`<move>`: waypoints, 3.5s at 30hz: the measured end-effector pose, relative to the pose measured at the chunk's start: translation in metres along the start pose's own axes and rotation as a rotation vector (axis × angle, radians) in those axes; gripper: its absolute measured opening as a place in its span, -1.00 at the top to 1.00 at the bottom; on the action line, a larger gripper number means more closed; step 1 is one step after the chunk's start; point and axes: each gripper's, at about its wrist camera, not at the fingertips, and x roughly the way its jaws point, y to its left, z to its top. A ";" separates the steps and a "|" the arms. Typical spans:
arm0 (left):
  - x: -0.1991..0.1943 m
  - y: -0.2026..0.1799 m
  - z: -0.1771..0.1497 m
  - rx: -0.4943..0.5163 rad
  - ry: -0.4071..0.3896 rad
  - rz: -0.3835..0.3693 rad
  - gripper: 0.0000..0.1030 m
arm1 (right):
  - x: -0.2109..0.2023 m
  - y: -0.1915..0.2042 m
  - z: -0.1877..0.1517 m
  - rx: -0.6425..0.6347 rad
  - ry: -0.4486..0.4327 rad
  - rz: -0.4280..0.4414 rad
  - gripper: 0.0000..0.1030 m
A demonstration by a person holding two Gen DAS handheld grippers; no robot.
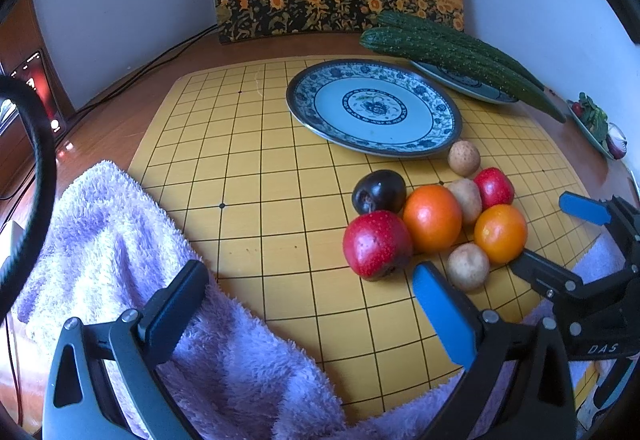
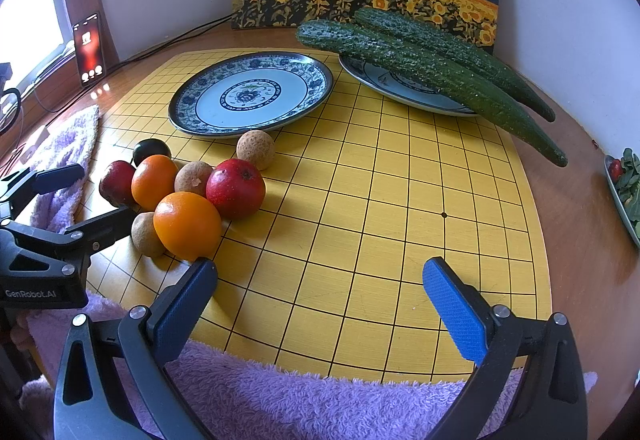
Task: Organize fruits
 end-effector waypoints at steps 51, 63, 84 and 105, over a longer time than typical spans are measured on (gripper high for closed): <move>-0.009 -0.002 0.005 -0.022 -0.013 -0.095 -0.41 | -0.012 0.032 0.008 0.058 -0.014 0.155 -0.07; -0.007 -0.002 0.006 -0.021 -0.014 -0.106 -0.20 | -0.009 0.034 0.012 0.088 -0.014 0.193 0.18; -0.020 -0.006 0.006 -0.018 -0.018 -0.170 0.35 | -0.015 0.024 0.007 0.122 -0.043 0.242 0.34; -0.038 -0.005 0.042 -0.010 -0.046 -0.162 0.35 | -0.038 0.013 0.034 0.104 -0.090 0.254 0.34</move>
